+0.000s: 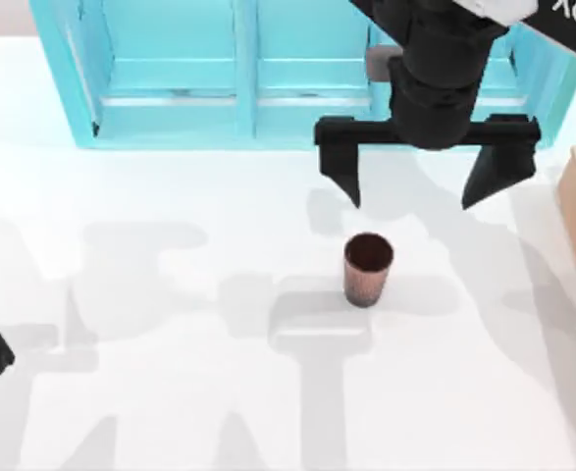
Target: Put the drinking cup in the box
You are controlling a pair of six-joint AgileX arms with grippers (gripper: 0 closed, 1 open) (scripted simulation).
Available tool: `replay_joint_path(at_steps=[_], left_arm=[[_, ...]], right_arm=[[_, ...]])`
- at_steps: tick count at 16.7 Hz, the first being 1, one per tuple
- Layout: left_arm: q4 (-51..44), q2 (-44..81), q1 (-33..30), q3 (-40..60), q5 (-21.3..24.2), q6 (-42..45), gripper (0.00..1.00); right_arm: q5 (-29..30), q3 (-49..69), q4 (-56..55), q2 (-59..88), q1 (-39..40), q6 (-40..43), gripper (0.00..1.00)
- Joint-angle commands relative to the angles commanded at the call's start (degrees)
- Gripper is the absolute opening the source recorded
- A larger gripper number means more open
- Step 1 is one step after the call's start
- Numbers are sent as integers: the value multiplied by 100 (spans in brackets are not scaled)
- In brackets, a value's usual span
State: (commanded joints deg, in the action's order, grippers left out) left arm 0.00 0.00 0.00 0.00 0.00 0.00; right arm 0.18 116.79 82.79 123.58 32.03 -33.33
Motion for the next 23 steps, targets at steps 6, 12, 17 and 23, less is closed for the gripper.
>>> replay_joint_path(at_steps=[6,12,17,23], left_arm=[[0,0,0,0,0,0,100],[0,0,0,0,0,0,100],[0,0,0,0,0,0,100],[0,0,0,0,0,0,100]], right_arm=[[-7,117,46,111,24,-25,100],[-6,-663,-781,166,43,-23,100],[-5,-1698,-1924,267,63,-44,100],[-5,-1877,-2120,292,68,-50,100]])
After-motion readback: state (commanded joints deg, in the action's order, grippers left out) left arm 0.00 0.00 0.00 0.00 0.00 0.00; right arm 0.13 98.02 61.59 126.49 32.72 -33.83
